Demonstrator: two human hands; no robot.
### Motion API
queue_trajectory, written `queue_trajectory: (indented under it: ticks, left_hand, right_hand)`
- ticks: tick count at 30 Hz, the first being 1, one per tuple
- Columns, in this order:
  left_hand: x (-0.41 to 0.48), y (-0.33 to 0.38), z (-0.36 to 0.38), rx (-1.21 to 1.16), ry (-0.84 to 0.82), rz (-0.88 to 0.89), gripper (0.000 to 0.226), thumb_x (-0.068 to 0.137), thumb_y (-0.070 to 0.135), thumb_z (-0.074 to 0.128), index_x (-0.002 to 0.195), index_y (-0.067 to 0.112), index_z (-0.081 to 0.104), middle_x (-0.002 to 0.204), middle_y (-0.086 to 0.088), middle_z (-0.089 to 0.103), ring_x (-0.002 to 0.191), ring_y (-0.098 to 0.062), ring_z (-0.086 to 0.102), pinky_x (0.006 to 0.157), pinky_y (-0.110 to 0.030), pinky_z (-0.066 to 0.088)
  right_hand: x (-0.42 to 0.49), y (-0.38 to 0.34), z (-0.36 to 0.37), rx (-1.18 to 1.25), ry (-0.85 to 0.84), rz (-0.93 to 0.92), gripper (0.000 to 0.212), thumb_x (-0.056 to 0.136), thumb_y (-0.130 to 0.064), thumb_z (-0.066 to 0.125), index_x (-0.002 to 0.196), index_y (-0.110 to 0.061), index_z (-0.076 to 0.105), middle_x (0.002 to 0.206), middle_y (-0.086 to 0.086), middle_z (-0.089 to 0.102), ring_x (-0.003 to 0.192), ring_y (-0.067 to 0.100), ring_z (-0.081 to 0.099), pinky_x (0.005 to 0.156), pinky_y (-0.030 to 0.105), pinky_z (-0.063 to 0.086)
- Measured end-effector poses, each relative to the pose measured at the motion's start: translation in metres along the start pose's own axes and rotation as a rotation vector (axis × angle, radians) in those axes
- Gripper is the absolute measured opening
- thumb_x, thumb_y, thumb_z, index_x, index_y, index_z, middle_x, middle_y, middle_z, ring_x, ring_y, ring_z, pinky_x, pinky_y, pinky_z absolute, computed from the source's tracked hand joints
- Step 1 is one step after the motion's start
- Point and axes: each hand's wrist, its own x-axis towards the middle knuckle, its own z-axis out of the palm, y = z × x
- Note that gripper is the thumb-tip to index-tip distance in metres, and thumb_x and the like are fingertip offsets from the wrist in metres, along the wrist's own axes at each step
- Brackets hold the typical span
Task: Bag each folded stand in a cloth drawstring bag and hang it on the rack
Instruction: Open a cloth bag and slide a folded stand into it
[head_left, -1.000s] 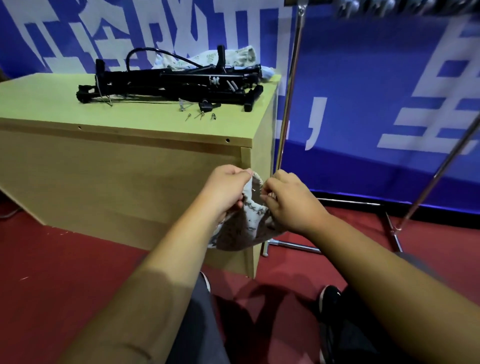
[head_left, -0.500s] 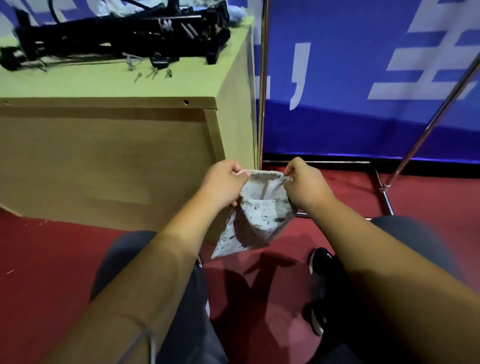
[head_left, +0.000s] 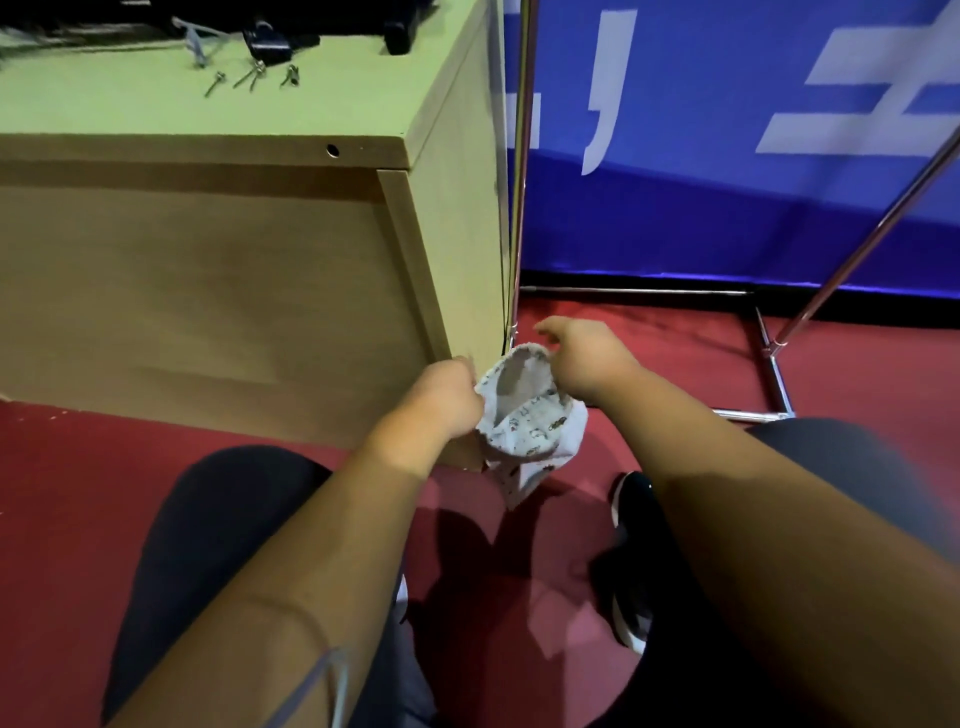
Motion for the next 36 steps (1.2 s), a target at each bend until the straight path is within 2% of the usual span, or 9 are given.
queue_trajectory:
  ticks: [3,6,9,13,17,20,24,32,36]
  left_hand:
    - [0.001,-0.006,0.0,0.04,0.051,0.005,0.033,0.103,0.018,0.057,0.134,0.007,0.059,0.129,-0.017,0.066,0.116,-0.036,0.065,0.081,-0.032,0.046]
    - [0.0,-0.012,-0.003,0.031,0.042,0.024,0.03,0.102,0.021,0.055,0.128,0.01,0.063,0.128,-0.015,0.067,0.117,-0.035,0.065,0.089,-0.03,0.05]
    - [-0.007,-0.013,-0.008,-0.083,0.019,0.081,0.019,0.102,0.021,0.059,0.117,0.014,0.069,0.125,-0.011,0.071,0.119,-0.03,0.068,0.093,-0.026,0.049]
    - [-0.019,-0.013,-0.026,-0.253,-0.003,0.114,0.01,0.101,0.018,0.062,0.092,0.022,0.066,0.098,-0.007,0.078,0.088,-0.025,0.077,0.068,-0.025,0.047]
    - [-0.039,-0.002,-0.073,-0.429,0.028,0.18,0.019,0.105,0.007,0.055,0.089,0.015,0.063,0.099,-0.013,0.077,0.065,-0.015,0.069,0.049,-0.015,0.045]
    - [-0.054,0.015,-0.116,-0.514,0.082,0.255,0.022,0.108,0.014,0.055,0.089,0.017,0.064,0.093,-0.008,0.077,0.061,-0.01,0.067,0.05,-0.02,0.047]
    - [-0.077,0.038,-0.179,-0.592,0.191,0.356,0.022,0.109,0.016,0.055,0.091,0.019,0.068,0.086,-0.001,0.078,0.064,-0.013,0.068,0.058,-0.028,0.051]
    - [-0.08,0.049,-0.263,-0.535,0.408,0.424,0.023,0.102,0.013,0.057,0.088,0.021,0.072,0.082,0.0,0.079,0.064,-0.012,0.07,0.058,-0.023,0.052]
    - [-0.065,0.037,-0.292,-0.511,0.43,0.394,0.02,0.102,0.016,0.057,0.092,0.02,0.074,0.082,0.002,0.08,0.067,-0.012,0.072,0.065,-0.031,0.061]
  right_hand:
    - [0.002,-0.01,0.007,0.023,-0.048,-0.051,0.063,0.097,0.004,0.047,0.155,-0.02,0.057,0.152,0.011,0.061,0.133,0.028,0.062,0.098,0.027,0.052]
    - [0.002,-0.017,0.011,0.046,-0.05,-0.038,0.057,0.098,0.004,0.047,0.146,-0.019,0.066,0.148,0.008,0.065,0.137,0.025,0.06,0.111,0.028,0.046]
    - [0.0,-0.023,0.01,0.122,-0.036,-0.009,0.052,0.094,0.006,0.05,0.135,-0.017,0.073,0.14,0.005,0.071,0.132,0.021,0.063,0.106,0.022,0.044]
    - [-0.005,-0.038,0.01,0.279,0.018,-0.002,0.042,0.094,0.006,0.049,0.111,-0.017,0.08,0.114,-0.001,0.078,0.111,0.017,0.071,0.086,0.017,0.048]
    - [-0.014,-0.071,-0.016,0.515,0.084,-0.035,0.033,0.098,0.005,0.045,0.101,-0.009,0.074,0.108,0.004,0.078,0.076,0.013,0.071,0.056,0.011,0.048]
    - [-0.019,-0.103,-0.055,0.592,0.193,-0.103,0.027,0.1,0.004,0.046,0.106,-0.001,0.073,0.105,0.006,0.077,0.071,0.013,0.067,0.055,0.01,0.046]
    - [-0.017,-0.152,-0.108,0.621,0.3,-0.191,0.027,0.101,-0.002,0.046,0.1,-0.008,0.072,0.096,-0.001,0.076,0.07,0.012,0.068,0.053,0.014,0.048]
    - [0.002,-0.234,-0.169,0.42,0.385,-0.345,0.027,0.095,-0.008,0.049,0.092,-0.02,0.073,0.095,0.001,0.076,0.083,0.028,0.075,0.075,0.047,0.064]
    - [0.02,-0.265,-0.18,0.306,0.423,-0.389,0.027,0.097,-0.008,0.049,0.095,-0.019,0.074,0.095,0.002,0.075,0.081,0.022,0.071,0.064,0.027,0.059]
